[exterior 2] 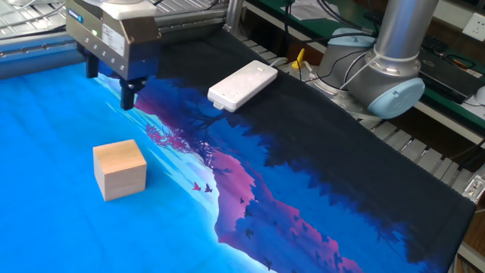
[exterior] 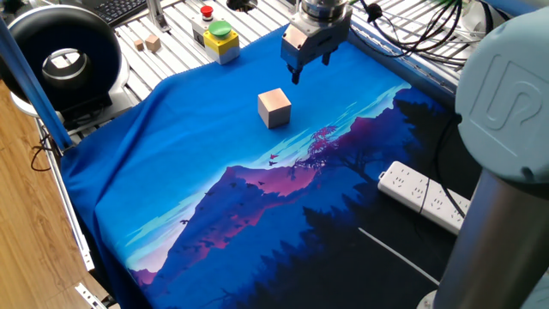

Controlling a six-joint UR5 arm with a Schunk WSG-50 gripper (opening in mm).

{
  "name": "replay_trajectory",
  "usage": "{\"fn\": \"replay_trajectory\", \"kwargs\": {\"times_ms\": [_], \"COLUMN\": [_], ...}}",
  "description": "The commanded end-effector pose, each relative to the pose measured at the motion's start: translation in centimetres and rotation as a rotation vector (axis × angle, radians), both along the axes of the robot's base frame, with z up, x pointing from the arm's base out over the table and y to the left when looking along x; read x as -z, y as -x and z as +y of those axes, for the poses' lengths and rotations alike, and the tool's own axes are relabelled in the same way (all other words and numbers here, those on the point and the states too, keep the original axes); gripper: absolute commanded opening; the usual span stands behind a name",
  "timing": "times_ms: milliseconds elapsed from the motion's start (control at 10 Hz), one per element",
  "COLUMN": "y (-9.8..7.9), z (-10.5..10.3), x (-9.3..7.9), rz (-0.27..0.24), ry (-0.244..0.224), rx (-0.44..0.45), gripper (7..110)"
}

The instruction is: Use the gripper to push the small block from left to right

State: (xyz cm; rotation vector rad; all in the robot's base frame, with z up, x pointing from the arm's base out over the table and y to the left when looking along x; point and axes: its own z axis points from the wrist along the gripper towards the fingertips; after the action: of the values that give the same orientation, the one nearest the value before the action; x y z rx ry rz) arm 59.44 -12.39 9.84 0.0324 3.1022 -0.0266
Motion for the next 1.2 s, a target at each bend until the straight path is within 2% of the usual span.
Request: {"fn": "replay_trajectory", "kwargs": {"times_ms": [0,300,400,800,1100], "y": [-0.1,-0.7,-1.0,-1.8,-2.4], "z": [-0.1,-3.0,-3.4,-2.1,-1.5], "x": [-0.1,1.6,2.2,3.0,3.7], "rz": [-0.005,-0.032,-0.042,-0.031,-0.037], "ry": [-0.003,-0.012,-0.017,0.002,-0.006], "rx": [0.028,-0.027,-0.032,-0.006,-0.014], "gripper": [7,7,7,7,7]}}
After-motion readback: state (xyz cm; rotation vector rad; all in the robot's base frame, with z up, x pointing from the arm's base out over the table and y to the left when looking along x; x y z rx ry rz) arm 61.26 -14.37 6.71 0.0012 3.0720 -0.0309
